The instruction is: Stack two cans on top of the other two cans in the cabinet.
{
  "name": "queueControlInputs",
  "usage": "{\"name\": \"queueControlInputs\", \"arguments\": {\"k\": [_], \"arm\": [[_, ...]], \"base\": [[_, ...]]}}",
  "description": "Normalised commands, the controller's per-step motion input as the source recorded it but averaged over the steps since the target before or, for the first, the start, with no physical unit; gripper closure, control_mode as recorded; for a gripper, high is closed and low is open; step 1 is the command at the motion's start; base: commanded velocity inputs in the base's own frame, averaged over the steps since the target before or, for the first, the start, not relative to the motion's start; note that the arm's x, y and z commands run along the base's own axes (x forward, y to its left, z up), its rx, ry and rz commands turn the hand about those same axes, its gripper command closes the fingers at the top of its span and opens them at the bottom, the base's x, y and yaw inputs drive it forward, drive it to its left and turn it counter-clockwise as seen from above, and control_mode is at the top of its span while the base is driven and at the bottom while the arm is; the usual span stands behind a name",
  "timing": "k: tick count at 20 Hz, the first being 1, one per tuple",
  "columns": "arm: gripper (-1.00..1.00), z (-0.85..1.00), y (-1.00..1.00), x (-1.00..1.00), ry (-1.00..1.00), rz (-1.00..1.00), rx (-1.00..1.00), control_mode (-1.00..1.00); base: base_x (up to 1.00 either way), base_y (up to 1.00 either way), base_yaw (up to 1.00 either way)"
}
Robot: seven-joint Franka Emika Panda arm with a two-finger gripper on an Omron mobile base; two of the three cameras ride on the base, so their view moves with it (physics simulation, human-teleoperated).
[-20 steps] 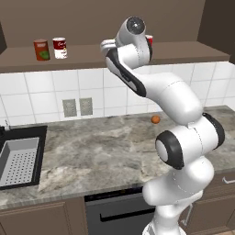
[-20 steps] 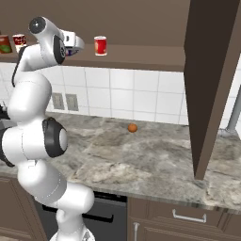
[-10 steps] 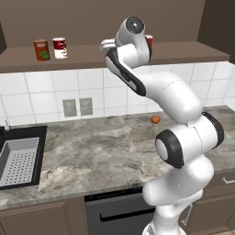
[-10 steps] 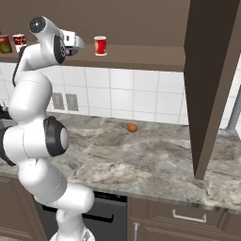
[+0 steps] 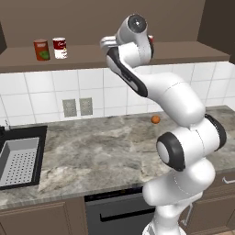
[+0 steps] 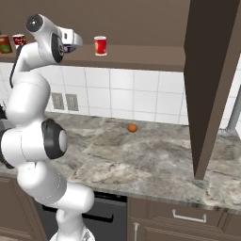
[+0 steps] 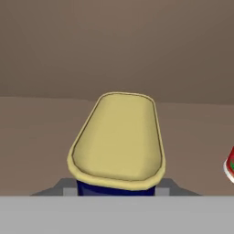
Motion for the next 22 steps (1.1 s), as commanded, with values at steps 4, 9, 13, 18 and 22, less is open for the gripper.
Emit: {"name": "queueControlInputs", "arguments": {"k": [4,9,13,18,22], "arm": [[1.00,0.23,0.00,-0.22,0.00,-0.06,0.07,-1.00],[1.00,0.32,-0.01,-0.19,0.00,-0.10,0.01,-1.00],[1.00,0.27,-0.01,-0.23,-0.02,-0.18,0.00,-1.00],[1.00,0.27,-0.06,-0.20,0.00,-0.23,0.01,-1.00],[1.00,0.18,-0.06,-0.14,0.00,-0.26,0.00,-1.00]], "base": [[0.00,0.00,0.00],[0.00,0.00,0.00],[0.00,0.00,0.00],[0.00,0.00,0.00],[0.00,0.00,0.00]]}}
